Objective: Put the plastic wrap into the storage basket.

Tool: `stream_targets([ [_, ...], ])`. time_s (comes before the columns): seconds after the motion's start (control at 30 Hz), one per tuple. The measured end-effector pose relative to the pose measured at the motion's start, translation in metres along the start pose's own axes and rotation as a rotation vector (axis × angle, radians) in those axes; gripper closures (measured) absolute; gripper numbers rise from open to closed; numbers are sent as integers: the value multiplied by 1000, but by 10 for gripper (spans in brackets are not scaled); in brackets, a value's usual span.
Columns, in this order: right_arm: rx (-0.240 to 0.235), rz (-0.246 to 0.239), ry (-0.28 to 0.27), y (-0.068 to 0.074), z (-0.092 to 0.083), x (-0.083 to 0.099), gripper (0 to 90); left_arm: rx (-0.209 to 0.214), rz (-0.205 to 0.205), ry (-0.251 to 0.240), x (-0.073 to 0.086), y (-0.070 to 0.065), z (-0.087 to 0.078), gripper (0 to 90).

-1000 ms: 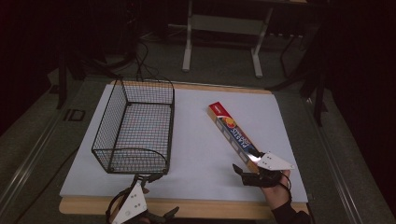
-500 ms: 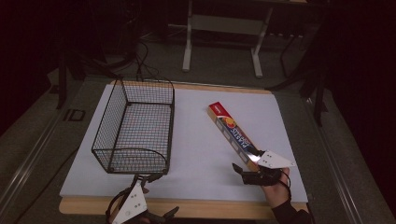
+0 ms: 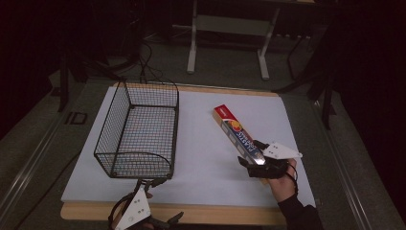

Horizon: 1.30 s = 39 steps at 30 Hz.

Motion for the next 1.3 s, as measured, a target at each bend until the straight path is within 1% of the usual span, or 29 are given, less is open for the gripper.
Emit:
stream_targets([
  [0.03, -5, 12, 4, -1, 2, -2, 190, 3, 1, 3, 0, 0, 0, 9],
  [0.07, -5, 12, 4, -1, 2, -2, 190, 3, 1, 3, 0, 0, 0, 9],
  [0.13, -4, 23, 35, -6, 7, -7, 198, 5, 1, 1, 0, 0, 1, 9],
  [0.33, 16, 33, 41, -17, 17, -16, 183, 4, -5, -2, 0, 0, 0, 9],
  [0.47, 30, 54, 47, -27, 24, -20, 166, 4, -3, -2, 0, 0, 0, 9],
  [0.53, 35, 69, 50, -31, 26, -21, 146, 4, -3, -3, 0, 0, 0, 9],
  [0.63, 54, 110, 59, -38, 29, -24, 140, 5, -3, -2, 0, 0, 0, 9],
  [0.67, 54, 127, 62, -39, 30, -25, 140, 5, -2, -1, 0, 0, 0, 9],
  [0.7, 54, 143, 76, -41, 32, -25, 140, 5, -3, -1, 0, 0, 0, 9],
  [0.77, 77, 151, 104, -45, 35, -25, 141, 5, -4, -2, 0, 1, 0, 9],
  [0.8, 70, 159, 123, -47, 37, -25, 141, 5, -4, -2, 0, 1, 0, 9],
  [0.83, 72, 164, 141, -49, 39, -25, 141, 5, -4, -1, 0, 1, 0, 9],
  [0.87, 72, 164, 141, -49, 39, -25, 141, 5, -4, -1, 0, 1, 0, 9],
  [0.9, 69, 172, 153, -51, 41, -25, 141, 5, -4, -1, 0, 1, 0, 9],
  [0.93, 60, 177, 182, -54, 46, -25, 141, 6, -3, -1, 0, 1, 0, 9],
  [0.97, 62, 178, 196, -55, 47, -25, 141, 7, -2, 0, 0, 1, 0, 9],
  [1.03, 51, 186, 223, -56, 51, -26, 139, 9, -1, 1, 0, 1, 1, 9],
  [1.07, 55, 189, 246, -57, 53, -26, 130, 11, 0, 1, 0, 1, 1, 9],
  [1.1, 55, 189, 246, -57, 53, -26, 130, 11, 0, 1, 0, 1, 1, 9],
  [1.17, 62, 193, 289, -58, 57, -26, 117, 6, -1, 0, 0, 2, 0, 9],
  [1.2, 69, 195, 320, -59, 61, -26, 115, 4, -2, -1, 0, 2, 0, 9],
  [1.23, 69, 195, 320, -59, 61, -26, 115, 2, -2, -2, 0, 2, -1, 9],
  [1.27, 73, 203, 332, -60, 63, -26, 114, 1, -3, -3, 0, 2, -1, 9],
  [1.3, 69, 216, 356, -61, 67, -25, 113, 2, -3, -3, 0, 2, -1, 9],
])
Point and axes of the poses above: each handheld gripper's, and its own axes: z roughly forward along the jaws, x roughly out of its underside, y roughly to its left, the point moved 3 cm from there along z, roughly forward along the jaws
